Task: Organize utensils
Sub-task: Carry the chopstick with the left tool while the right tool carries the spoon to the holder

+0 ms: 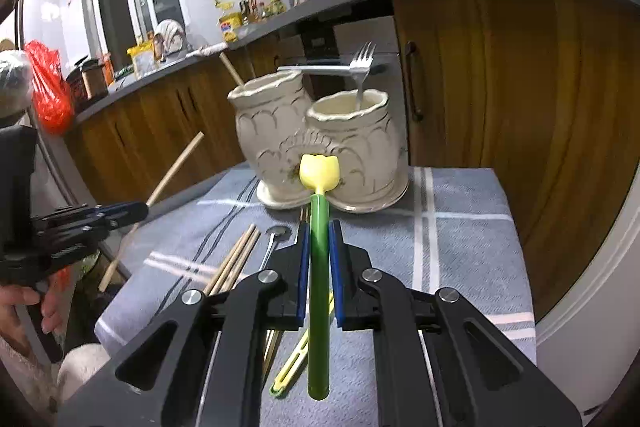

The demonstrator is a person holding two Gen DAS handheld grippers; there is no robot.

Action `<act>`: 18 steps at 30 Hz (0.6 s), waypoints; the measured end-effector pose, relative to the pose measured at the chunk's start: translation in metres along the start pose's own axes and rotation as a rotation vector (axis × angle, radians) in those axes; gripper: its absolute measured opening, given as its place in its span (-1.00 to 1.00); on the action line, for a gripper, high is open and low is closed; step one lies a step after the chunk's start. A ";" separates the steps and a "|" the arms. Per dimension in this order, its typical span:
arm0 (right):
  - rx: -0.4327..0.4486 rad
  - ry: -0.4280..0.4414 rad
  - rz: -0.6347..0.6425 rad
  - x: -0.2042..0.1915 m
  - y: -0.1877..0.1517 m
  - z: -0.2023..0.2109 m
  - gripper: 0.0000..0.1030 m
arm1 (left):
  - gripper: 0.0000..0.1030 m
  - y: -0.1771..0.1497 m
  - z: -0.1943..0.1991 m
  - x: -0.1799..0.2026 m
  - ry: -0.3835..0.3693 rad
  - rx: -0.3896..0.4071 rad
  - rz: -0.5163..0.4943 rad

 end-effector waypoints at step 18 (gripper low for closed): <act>0.277 0.000 -0.084 0.015 0.098 0.006 -0.81 | -0.88 0.098 -0.016 0.013 -0.153 0.261 0.029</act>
Point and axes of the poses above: each gripper's, at about its wrist camera, not at the fingertips, and z roughly against the way its jaws point, x to its right, y to its top, the point moved 6 cm from there along -z, roughly the way its jaws point, and after that the axes turned 4 degrees about -y, right-handed, at the moved point
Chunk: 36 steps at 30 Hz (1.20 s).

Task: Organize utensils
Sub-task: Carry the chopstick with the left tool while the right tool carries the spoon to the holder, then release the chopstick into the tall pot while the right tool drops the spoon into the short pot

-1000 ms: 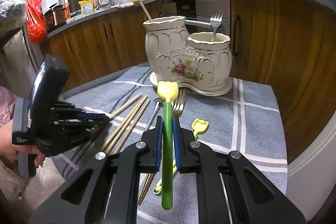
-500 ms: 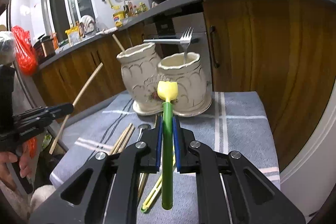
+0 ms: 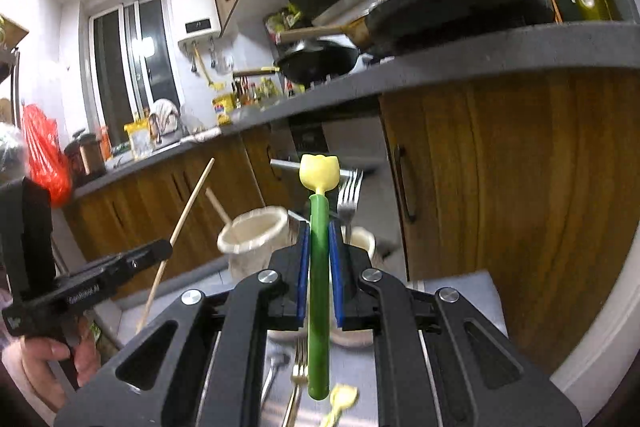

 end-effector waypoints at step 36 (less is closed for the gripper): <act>-0.058 -0.072 0.151 -0.008 -0.012 -0.119 -0.81 | -0.87 0.030 -0.082 -0.015 0.043 0.168 -0.076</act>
Point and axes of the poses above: each gripper's, at about its wrist camera, not at the fingertips, and z roughly against the way its jaws point, x to its right, y to its top, the point moved 6 cm from there along -z, roughly the way its jaws point, and after that the axes turned 4 degrees about -y, right-handed, at the moved point
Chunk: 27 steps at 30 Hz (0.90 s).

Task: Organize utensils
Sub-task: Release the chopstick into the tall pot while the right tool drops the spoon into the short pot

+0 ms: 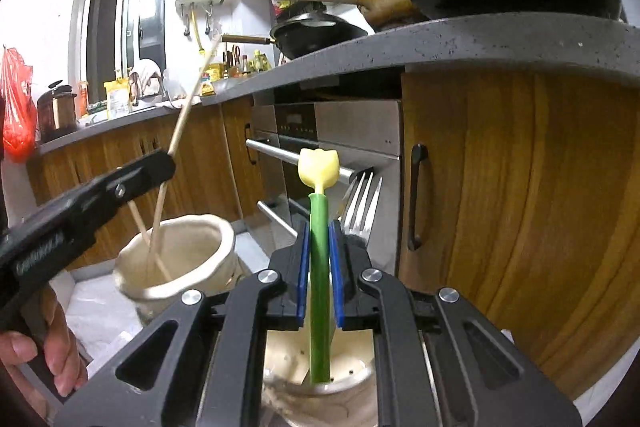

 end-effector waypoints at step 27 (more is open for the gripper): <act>-0.069 -0.029 -0.079 0.029 -0.024 0.022 -0.81 | -0.44 -0.028 0.033 -0.011 0.000 -0.103 0.036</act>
Point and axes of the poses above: each gripper's, at about its wrist camera, not at the fingertips, and z roughly against the way its jaws point, x to its right, y to its top, the point moved 6 cm from there along -z, roughly the way its jaws point, and after that the axes turned 4 degrees about -y, right-handed, at the moved point
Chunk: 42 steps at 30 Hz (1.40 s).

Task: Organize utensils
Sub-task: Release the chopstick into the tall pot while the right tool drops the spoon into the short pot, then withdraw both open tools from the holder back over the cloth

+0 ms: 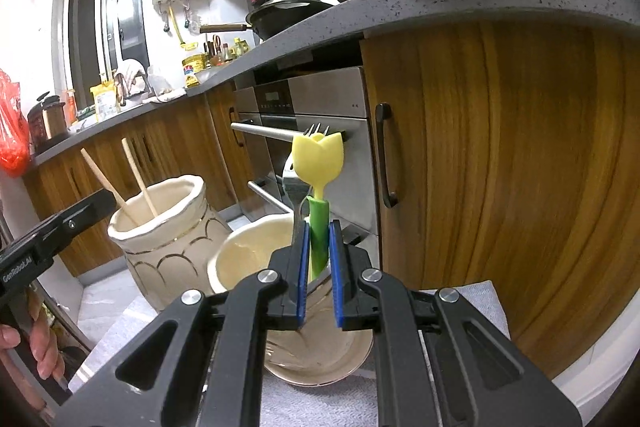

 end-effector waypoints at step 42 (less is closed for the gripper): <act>0.019 -0.024 -0.012 0.005 -0.048 0.089 0.90 | 0.88 -0.069 0.054 -0.010 0.186 -0.113 0.010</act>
Point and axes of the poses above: each gripper's, at about its wrist camera, not at the fingertips, and z roughly against the way its jaws point, x to its right, y to its top, the point moved 6 cm from there along -z, roughly the way its jaws point, and after that the axes turned 4 degrees about -y, right-handed, at the moved point
